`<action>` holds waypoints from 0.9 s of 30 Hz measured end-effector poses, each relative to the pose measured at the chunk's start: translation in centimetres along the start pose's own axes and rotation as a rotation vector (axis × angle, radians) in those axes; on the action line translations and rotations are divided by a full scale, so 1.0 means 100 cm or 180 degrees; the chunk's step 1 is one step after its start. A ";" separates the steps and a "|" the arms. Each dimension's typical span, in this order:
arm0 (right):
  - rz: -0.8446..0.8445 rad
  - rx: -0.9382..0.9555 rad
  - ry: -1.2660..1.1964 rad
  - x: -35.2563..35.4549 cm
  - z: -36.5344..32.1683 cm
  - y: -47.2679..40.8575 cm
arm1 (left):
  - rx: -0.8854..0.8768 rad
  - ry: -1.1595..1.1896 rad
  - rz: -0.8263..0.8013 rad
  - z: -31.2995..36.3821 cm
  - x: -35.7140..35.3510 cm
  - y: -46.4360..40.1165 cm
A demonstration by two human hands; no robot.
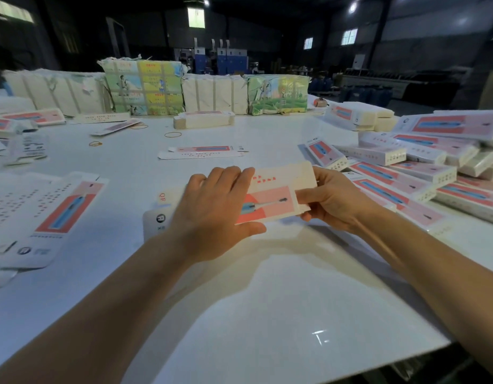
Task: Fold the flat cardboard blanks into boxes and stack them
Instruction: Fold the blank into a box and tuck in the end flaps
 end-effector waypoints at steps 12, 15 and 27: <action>0.0878 0.0497 0.0566 0.015 -0.002 0.002 | 0.0712 0.0462 0.0087 -0.022 0.000 -0.001; 0.1593 0.1596 0.1194 0.019 -0.030 0.020 | 0.1023 0.0690 -0.0194 -0.033 -0.010 -0.003; 0.0742 0.1277 0.1444 -0.018 -0.008 0.018 | 0.0672 0.0191 -0.0128 -0.020 -0.007 -0.007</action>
Point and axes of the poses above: each hand's wrist, its own y-axis away from the middle knuckle, its own x-axis out of the back of the hand, z = x × y, the point moved 7 cm from there along -y, towards the middle knuckle, and after that the axes turned 5 degrees about -y, right-handed, at the moved point
